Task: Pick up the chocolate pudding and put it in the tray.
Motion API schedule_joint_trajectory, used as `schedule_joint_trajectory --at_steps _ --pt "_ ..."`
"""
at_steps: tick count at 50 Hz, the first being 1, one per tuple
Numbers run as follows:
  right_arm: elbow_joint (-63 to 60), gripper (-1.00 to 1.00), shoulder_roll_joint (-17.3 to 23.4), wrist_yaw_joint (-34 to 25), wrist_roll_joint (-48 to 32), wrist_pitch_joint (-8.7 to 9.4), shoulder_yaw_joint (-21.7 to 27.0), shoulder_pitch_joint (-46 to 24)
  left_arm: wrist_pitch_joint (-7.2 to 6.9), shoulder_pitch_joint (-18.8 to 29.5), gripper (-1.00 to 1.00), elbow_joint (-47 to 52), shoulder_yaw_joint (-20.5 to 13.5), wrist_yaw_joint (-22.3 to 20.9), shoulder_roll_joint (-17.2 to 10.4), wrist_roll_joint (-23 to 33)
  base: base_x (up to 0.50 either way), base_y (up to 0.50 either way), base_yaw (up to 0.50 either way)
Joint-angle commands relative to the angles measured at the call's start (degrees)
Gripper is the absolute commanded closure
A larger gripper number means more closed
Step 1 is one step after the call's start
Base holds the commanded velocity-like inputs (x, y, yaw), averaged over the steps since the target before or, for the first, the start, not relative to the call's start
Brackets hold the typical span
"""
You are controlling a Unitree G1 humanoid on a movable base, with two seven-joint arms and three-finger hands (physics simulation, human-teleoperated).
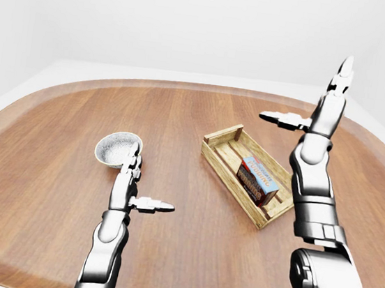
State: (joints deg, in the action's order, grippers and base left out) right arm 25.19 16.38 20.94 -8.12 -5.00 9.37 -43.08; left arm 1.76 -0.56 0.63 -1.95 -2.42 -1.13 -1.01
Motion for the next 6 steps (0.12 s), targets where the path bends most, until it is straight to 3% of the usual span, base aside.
schedule_joint_trajectory --at_steps 1,6 --pt "-12.14 -1.00 0.65 -3.20 2.85 0.00 0.86 -0.09 0.28 0.47 -1.00 -1.44 -0.21 -0.76 0.16 -0.87 0.00 0.00 0.00" --pt "-17.42 -1.00 1.12 -4.65 3.10 0.00 1.14 -0.12 -0.16 0.55 -1.00 -1.04 -0.18 -0.64 0.12 -0.92 0.00 0.00 0.00"
